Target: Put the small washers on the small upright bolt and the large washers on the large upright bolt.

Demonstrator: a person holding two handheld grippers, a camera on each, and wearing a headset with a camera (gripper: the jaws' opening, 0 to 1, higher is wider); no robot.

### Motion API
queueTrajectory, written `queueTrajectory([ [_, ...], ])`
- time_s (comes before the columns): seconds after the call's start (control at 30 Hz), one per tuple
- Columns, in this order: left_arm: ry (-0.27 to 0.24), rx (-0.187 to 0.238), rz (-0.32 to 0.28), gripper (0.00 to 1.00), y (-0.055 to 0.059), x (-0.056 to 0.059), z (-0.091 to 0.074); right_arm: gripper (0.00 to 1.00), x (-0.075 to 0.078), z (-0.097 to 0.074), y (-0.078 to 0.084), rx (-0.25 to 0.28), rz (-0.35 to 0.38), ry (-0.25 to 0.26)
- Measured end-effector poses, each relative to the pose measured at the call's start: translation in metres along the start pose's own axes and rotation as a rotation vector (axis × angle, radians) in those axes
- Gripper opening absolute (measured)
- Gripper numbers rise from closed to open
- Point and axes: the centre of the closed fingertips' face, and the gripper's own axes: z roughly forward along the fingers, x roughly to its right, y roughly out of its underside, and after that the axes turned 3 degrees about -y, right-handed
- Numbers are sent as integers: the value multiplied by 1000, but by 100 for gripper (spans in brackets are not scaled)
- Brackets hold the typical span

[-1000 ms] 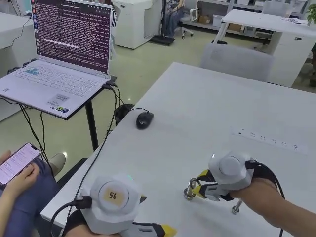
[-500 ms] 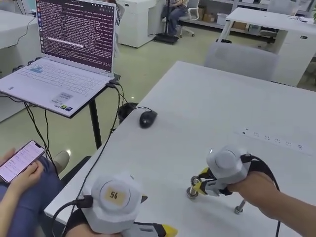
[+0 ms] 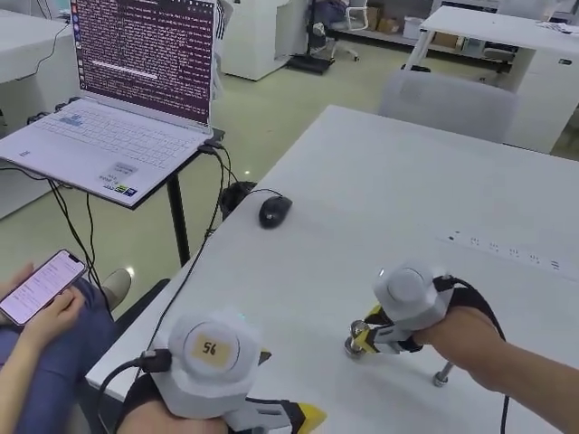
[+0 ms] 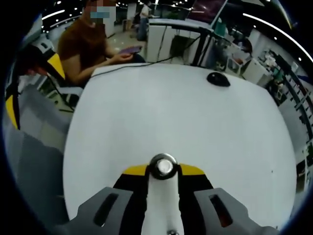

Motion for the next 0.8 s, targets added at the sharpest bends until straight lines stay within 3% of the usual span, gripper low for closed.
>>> queueTrajectory([
  [0.43,-11,2,-8,59,1,-4,-4,24,-3,22,12,-64,36,-20],
  [0.67,-10,0,-12,59,3,-3,-2,24,-3,31,16,-65,108,-12],
  [0.8,-1,-1,-10,59,2,0,1,25,-3,32,16,-59,110,9],
])
